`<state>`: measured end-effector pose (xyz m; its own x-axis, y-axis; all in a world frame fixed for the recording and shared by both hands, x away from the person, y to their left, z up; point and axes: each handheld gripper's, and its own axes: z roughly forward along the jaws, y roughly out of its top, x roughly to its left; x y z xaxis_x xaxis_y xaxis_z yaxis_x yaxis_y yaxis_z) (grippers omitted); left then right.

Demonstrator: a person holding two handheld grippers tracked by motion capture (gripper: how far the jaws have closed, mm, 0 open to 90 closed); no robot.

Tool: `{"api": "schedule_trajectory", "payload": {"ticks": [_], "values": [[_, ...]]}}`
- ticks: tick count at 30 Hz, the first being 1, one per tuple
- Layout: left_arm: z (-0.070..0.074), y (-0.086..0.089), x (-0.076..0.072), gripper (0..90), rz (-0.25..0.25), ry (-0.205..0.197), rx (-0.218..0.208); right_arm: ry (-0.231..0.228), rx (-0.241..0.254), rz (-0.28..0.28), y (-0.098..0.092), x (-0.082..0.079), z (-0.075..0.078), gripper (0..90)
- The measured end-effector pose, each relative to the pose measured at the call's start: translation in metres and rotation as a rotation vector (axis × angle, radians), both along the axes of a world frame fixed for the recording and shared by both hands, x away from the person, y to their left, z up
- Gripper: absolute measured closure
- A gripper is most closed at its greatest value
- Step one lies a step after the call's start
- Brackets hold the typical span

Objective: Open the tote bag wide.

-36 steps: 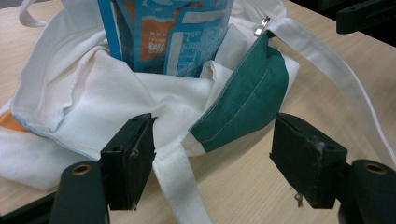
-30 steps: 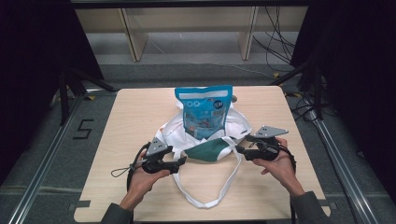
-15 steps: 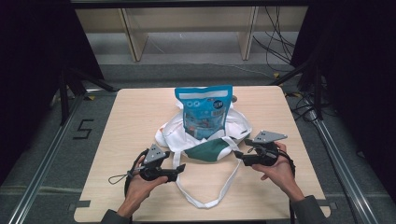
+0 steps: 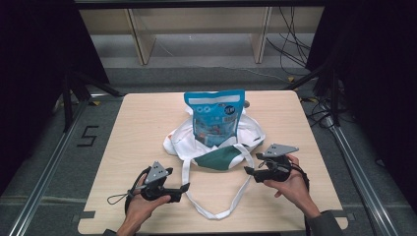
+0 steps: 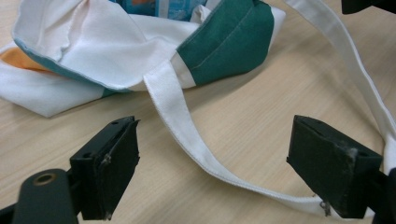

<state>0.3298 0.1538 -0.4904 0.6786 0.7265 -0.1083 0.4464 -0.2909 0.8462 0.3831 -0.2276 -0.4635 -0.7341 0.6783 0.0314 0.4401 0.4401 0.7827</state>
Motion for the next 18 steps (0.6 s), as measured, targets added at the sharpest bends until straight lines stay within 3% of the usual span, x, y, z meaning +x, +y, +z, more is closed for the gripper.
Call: {"api": "schedule_trajectory", "payload": {"ticks": [3,5,11,12,14,16,17,18], "values": [[-0.002,-0.001,-0.004,15.6,0.008,0.005,-0.008,-0.012,0.001,-0.001,0.001,-0.003,-0.001,30.9],[-0.001,0.001,-0.004,15.5,-0.014,-0.015,0.020,-0.011,0.002,0.000,0.001,-0.005,-0.001,30.9],[-0.006,0.000,-0.009,15.4,-0.007,-0.015,0.020,-0.009,0.009,-0.006,-0.001,-0.015,-0.001,31.0],[-0.007,0.000,-0.011,15.4,-0.010,-0.019,0.052,-0.016,0.002,-0.006,-0.002,-0.016,-0.001,31.2],[-0.008,-0.002,-0.013,15.4,-0.001,-0.013,0.033,-0.037,0.002,-0.016,-0.002,-0.021,-0.001,31.3],[-0.008,-0.003,-0.014,15.5,0.001,-0.014,0.021,-0.011,0.019,-0.032,-0.002,-0.028,-0.002,31.3],[-0.008,-0.002,-0.014,15.5,-0.012,-0.024,0.044,-0.049,0.010,-0.017,-0.004,-0.028,-0.003,31.3],[-0.009,-0.003,-0.016,15.5,0.006,-0.010,0.027,-0.047,0.010,-0.019,-0.004,-0.031,-0.003,31.3]]}}
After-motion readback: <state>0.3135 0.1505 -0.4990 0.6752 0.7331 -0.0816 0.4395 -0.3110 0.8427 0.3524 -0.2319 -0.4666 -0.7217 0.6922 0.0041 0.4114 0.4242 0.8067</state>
